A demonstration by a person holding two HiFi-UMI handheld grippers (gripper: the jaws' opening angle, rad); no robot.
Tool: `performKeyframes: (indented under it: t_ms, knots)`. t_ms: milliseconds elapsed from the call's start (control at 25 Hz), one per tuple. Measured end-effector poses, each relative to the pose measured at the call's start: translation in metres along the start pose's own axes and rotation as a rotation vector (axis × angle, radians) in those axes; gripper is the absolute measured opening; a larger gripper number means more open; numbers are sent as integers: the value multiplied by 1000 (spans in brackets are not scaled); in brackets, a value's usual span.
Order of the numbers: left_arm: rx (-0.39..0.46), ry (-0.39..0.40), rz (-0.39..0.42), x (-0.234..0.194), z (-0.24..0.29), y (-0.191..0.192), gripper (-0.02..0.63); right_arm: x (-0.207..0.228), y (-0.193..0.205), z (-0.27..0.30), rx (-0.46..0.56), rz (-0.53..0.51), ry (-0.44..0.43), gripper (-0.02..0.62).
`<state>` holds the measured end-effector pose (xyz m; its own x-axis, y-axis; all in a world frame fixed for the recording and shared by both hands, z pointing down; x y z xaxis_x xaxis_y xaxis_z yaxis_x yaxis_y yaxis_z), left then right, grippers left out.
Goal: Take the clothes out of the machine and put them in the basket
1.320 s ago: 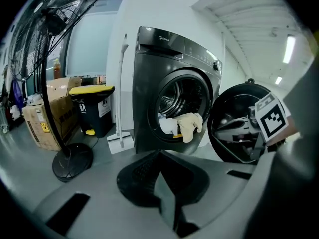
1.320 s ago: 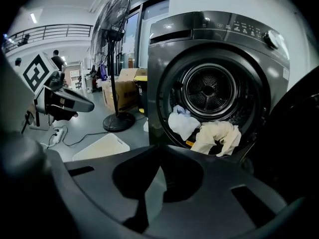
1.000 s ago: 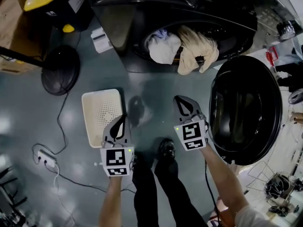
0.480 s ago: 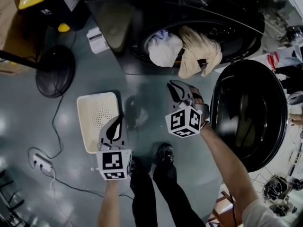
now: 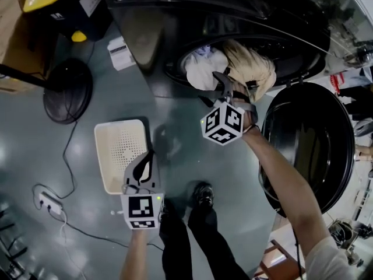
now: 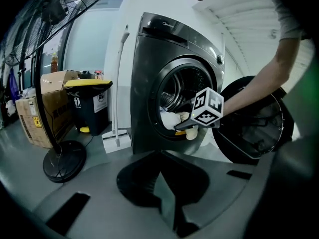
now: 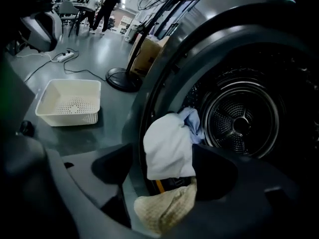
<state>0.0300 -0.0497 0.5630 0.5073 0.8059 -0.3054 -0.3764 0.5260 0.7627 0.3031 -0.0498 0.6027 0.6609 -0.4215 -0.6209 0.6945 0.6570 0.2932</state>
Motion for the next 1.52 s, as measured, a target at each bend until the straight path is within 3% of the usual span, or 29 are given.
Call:
performKeyframes:
  t_ms: [400,800,880,1520]
  knots:
    - [3,22,-20,3,2,5,18,17,6,36,-108,32,-101,367]
    - [27,16,-13,0,1,-5,18,17,7,41,-160,-5,-148,122]
    - [26,13,-15,-1,-1,-4,18,18,7,37,-161,-13,-147,99]
    - [45,-9,-12,3,-22,-23,18,11,-15,-49,18,252,-80,77]
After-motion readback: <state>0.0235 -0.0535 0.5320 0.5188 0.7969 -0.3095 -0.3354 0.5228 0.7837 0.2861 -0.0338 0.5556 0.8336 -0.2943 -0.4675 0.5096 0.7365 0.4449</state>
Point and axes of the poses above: the fingertips, and each gripper's own axes: z forward along the fingers, x to its right, y out of its underside, the point moved 7 cm from there along -z, backward along the fingers, and after that the axes turned 11 degrees about -z, right-handed, at the moved point
